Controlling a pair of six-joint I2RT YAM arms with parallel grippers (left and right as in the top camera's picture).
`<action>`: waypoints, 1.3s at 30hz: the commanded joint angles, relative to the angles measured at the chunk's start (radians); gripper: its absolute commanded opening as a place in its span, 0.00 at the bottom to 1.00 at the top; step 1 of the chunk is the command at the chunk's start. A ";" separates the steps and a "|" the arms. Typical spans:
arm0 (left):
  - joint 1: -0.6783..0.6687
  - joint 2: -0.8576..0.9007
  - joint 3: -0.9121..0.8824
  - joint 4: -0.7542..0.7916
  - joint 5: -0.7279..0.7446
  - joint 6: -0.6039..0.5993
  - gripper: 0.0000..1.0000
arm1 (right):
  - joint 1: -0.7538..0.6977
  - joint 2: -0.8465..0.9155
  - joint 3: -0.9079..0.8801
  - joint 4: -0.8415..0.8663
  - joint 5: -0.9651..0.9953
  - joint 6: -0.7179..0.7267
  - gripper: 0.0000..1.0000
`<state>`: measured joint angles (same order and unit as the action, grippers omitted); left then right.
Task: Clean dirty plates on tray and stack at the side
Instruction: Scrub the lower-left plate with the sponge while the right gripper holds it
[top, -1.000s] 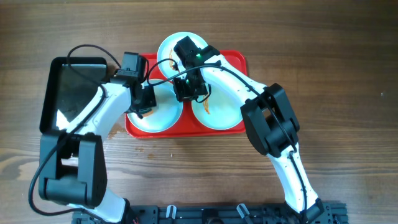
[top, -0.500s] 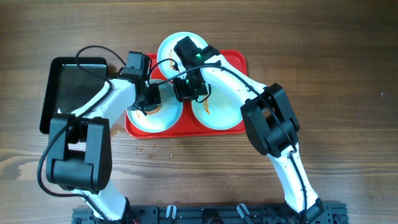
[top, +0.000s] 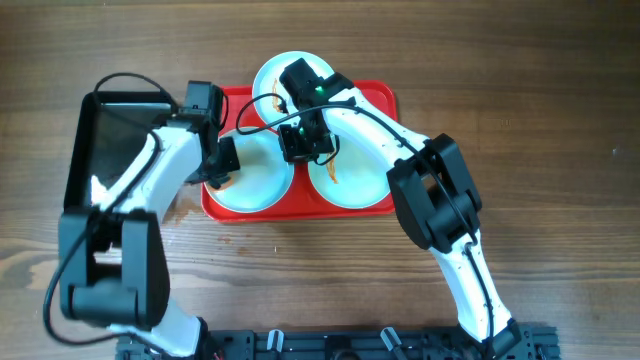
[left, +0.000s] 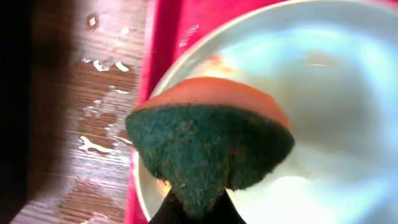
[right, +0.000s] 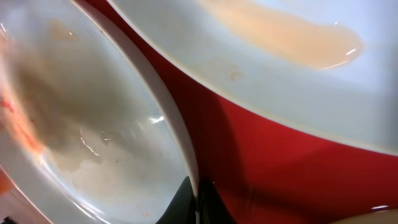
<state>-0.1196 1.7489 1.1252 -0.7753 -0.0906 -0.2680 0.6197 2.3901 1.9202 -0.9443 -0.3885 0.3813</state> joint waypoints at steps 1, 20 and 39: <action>-0.021 -0.016 0.005 0.003 0.057 -0.009 0.04 | -0.005 0.026 0.002 0.003 0.000 0.015 0.04; 0.014 0.212 0.005 -0.083 -0.263 -0.103 0.04 | -0.005 0.026 0.002 0.002 0.000 0.018 0.04; -0.002 0.052 0.042 0.076 0.161 -0.107 0.04 | -0.009 0.026 0.002 0.005 -0.001 0.023 0.04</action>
<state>-0.1280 1.7840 1.2263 -0.7731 -0.1246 -0.3584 0.6163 2.3901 1.9202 -0.9379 -0.4110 0.3965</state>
